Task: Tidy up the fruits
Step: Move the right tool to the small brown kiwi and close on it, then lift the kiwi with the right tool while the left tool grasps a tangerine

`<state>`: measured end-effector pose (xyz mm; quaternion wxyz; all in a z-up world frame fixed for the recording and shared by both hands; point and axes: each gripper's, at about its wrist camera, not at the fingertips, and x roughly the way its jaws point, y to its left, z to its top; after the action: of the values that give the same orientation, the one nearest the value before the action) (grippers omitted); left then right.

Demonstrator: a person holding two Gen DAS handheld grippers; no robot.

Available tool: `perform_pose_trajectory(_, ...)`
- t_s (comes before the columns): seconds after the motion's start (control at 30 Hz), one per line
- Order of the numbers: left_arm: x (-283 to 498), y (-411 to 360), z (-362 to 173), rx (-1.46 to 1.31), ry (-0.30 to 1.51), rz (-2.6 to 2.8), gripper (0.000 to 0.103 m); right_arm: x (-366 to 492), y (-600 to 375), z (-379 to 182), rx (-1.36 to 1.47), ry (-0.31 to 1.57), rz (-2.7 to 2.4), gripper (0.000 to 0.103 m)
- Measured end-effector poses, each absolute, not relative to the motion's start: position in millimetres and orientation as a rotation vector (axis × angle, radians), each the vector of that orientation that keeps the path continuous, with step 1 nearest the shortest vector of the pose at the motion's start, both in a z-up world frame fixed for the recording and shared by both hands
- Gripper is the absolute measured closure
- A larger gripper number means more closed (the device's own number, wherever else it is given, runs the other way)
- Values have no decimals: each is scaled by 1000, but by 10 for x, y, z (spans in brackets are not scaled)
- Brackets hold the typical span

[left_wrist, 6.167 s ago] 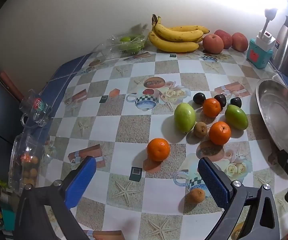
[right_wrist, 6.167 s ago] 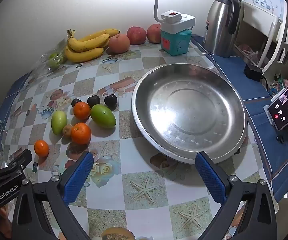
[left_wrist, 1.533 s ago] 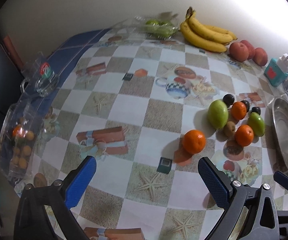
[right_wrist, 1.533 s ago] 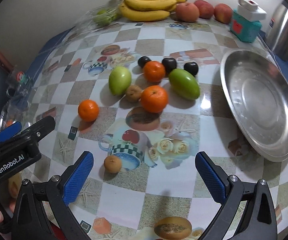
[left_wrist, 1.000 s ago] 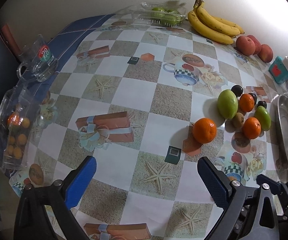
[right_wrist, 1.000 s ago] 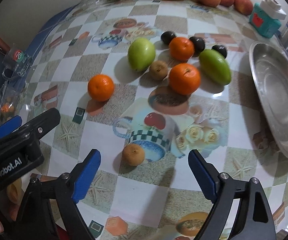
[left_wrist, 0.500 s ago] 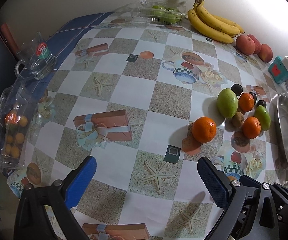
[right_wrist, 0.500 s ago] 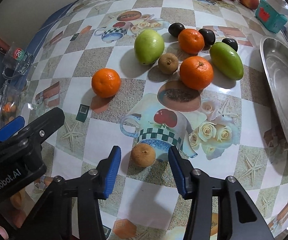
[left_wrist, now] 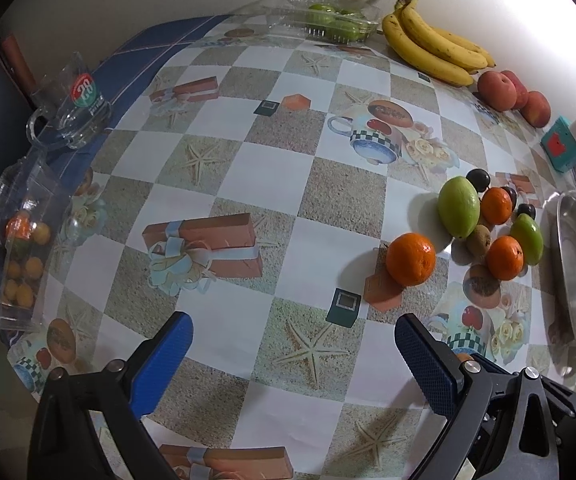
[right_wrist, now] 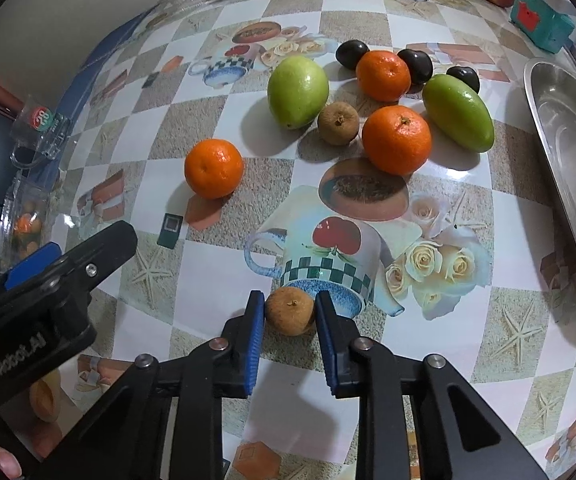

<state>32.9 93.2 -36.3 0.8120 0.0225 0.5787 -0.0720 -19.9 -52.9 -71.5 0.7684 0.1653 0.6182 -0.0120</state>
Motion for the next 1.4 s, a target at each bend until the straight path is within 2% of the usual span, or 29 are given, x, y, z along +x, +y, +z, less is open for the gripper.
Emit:
perform_pose_trajectory(0.27,490,765,-283,-24,1271,-165,2,-243,-811,-490,431,1232,-67,76)
perform_pose_trajectory(0.57,705,329,-278,-22,1321,-201,22,-202,-1195,-164,491,1118,-161,76)
perform_pose_trajectory(0.63,720,241,-328,-4,1331,-203,31,-182,-1269,-142,499,1103,-175,76)
perform_pose_trajectory(0.73,747,171,-438,18,1351,-199,39,-132,-1381,-112,505,1080,-194,76)
perform_pose_trajectory(0.9,797,155,-541,42,1363,-167,40,-109,-1432,-82,523,1057,-190,76)
perform_pose_trajectory(1.13,824,111,-549,42,1354,-176,54,-117,-1450,-37,524,1041,-192,76)
perform_pose_trajectory(1.2,820,62,-559,50,1358,-183,54,-120,-1454,-35,525,1039,-191,76)
perform_pose_trajectory(1.3,796,-18,-597,47,1371,-199,64,-129,-1459,-26,530,1033,-190,76)
perform_pose_trajectory(1.4,790,-21,-589,42,1360,-194,64,-139,-1469,-8,525,1026,-196,76)
